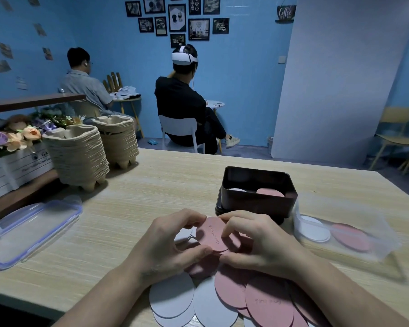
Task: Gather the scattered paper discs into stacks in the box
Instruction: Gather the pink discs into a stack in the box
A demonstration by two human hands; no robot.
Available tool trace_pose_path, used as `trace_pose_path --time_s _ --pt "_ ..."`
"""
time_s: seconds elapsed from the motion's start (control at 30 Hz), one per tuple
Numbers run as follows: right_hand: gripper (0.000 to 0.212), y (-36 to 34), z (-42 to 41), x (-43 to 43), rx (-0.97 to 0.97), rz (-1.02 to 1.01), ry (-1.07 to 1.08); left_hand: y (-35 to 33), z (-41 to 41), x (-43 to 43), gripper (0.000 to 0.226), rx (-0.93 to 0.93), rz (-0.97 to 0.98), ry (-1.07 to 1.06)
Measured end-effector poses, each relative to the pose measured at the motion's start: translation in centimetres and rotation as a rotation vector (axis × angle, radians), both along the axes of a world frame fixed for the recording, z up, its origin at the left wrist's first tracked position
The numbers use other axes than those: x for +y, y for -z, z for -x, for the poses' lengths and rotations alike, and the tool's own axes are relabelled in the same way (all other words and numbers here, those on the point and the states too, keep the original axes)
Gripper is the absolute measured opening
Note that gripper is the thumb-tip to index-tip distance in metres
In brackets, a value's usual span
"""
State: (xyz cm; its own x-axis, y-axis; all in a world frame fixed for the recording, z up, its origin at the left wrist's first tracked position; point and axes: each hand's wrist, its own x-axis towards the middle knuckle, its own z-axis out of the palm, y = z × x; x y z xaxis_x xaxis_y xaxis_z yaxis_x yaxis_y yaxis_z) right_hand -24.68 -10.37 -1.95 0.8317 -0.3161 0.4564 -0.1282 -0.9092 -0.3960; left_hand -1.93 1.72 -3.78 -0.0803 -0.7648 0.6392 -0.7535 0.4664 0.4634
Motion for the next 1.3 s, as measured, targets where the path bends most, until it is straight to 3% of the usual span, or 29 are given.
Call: trace_pose_path --time_s 1.3 --pt "0.038 -0.1 -0.23 0.22 0.055 0.053 -0.003 0.29 0.65 -0.42 0.048 -0.115 -0.079 0.038"
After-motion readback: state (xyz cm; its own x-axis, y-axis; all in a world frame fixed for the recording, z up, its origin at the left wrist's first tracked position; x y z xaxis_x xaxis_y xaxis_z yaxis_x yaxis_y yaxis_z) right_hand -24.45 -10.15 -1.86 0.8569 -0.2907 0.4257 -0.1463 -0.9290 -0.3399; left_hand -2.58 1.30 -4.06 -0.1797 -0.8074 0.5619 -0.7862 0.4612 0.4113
